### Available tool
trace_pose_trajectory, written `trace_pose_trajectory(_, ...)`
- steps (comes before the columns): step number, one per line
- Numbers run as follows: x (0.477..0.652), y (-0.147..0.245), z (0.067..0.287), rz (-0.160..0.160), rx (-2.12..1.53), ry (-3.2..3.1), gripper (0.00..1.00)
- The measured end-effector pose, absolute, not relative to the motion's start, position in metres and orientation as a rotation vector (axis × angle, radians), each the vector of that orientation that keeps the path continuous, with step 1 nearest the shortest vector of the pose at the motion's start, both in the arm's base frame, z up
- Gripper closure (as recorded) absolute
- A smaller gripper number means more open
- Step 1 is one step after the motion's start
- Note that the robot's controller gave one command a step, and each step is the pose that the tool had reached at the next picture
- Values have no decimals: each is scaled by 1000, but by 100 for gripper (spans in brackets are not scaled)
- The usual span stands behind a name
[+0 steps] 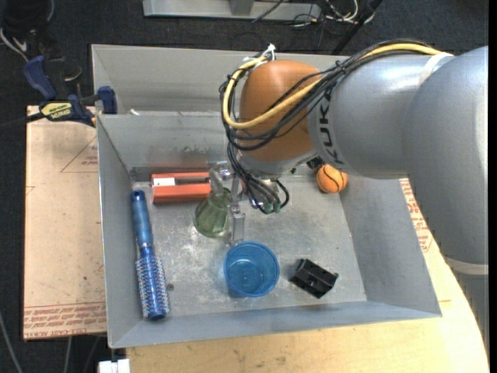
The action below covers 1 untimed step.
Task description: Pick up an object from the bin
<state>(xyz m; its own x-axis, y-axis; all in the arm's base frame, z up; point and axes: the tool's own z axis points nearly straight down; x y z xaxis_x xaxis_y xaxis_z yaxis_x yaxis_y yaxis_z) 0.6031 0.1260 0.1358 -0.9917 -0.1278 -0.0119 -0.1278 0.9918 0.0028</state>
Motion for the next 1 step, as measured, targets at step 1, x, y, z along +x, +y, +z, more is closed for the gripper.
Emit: trace_pose_trajectory(1,610,129,116,9,-193,3097,0)
